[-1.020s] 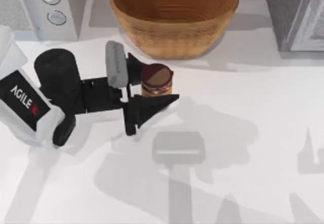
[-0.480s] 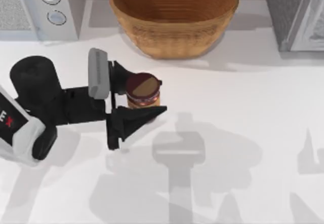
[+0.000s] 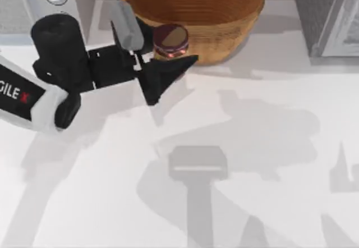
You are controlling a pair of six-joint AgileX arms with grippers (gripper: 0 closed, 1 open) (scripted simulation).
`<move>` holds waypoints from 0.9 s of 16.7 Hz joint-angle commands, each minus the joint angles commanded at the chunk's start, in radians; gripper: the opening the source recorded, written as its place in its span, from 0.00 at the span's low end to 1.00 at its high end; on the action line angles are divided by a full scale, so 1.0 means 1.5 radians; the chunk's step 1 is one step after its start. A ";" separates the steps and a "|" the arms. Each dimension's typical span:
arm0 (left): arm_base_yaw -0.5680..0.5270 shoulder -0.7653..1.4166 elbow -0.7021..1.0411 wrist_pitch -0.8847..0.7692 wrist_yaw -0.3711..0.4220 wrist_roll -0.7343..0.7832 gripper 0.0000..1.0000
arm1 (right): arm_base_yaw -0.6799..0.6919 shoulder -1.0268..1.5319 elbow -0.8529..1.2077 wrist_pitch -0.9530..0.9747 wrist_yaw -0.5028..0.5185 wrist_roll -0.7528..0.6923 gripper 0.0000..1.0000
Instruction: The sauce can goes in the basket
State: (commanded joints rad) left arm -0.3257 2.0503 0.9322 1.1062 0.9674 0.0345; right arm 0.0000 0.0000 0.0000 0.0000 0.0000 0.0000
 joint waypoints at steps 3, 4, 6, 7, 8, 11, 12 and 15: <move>0.001 0.003 0.111 -0.095 -0.100 -0.004 0.00 | 0.000 0.000 0.000 0.000 0.000 0.000 1.00; 0.002 0.003 0.150 -0.132 -0.136 -0.006 0.00 | 0.000 0.000 0.000 0.000 0.000 0.000 1.00; 0.001 0.005 0.231 -0.212 -0.207 -0.009 0.00 | 0.000 0.000 0.000 0.000 0.000 0.000 1.00; 0.000 0.006 0.266 -0.248 -0.239 -0.010 0.00 | 0.000 0.000 0.000 0.000 0.000 0.000 1.00; -0.002 0.009 0.295 -0.277 -0.266 -0.011 0.00 | 0.000 0.000 0.000 0.000 0.000 0.000 1.00; -0.006 0.015 0.340 -0.321 -0.309 -0.013 0.00 | 0.000 0.000 0.000 0.000 0.000 0.000 1.00; -0.006 0.016 0.341 -0.323 -0.310 -0.013 0.00 | 0.000 0.000 0.000 0.000 0.000 0.000 1.00; -0.002 0.012 0.339 -0.321 -0.309 -0.011 0.00 | 0.000 0.000 0.000 0.000 0.000 0.000 1.00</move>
State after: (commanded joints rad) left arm -0.3291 2.0678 1.4407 0.6249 0.5037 0.0178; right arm 0.0000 0.0000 0.0000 0.0000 0.0000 0.0000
